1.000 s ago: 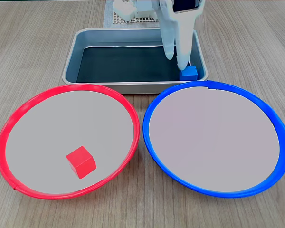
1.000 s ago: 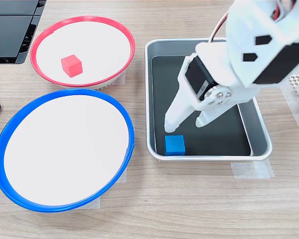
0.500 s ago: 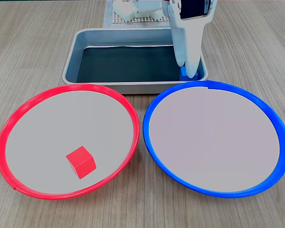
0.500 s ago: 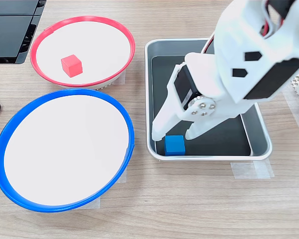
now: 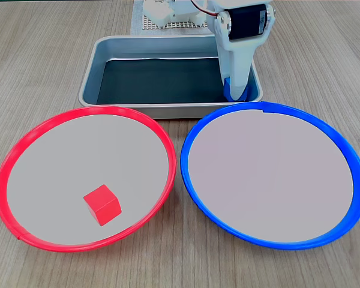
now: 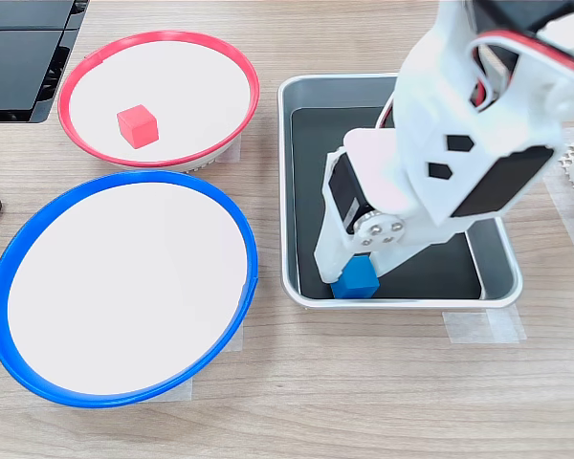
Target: Move two blocks tray to matching dishes
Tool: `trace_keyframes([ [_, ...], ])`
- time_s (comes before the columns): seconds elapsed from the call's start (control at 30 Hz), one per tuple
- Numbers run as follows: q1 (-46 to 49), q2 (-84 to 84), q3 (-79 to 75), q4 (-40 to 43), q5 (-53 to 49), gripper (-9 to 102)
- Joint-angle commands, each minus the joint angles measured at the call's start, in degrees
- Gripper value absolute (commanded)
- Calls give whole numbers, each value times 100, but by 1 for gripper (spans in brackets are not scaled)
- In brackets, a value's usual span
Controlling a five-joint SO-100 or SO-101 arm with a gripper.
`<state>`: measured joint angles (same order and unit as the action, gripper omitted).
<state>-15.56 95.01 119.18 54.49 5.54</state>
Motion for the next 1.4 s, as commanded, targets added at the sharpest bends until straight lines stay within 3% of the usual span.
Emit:
trace_keyframes([
  [0.0,26,220,-545,396,-79,1],
  [0.23,545,9,-2786,475,-299,1],
  [0.43,853,-1213,-3015,-1160,-958,1],
  [0.7,765,-1925,-2953,-1934,-1775,32],
  [0.77,729,-1828,-2900,-1978,-1872,36],
  [0.83,712,-1556,-2795,-2092,-1934,31],
  [0.87,721,-1301,-2672,-2294,-1890,25],
  [0.93,870,-299,-2136,-3208,-1318,0],
  [1.1,1380,2136,-255,-4518,-88,0],
  [1.2,1661,3718,1406,-4403,272,0],
  [1.37,1846,6530,4034,-3041,-721,0],
])
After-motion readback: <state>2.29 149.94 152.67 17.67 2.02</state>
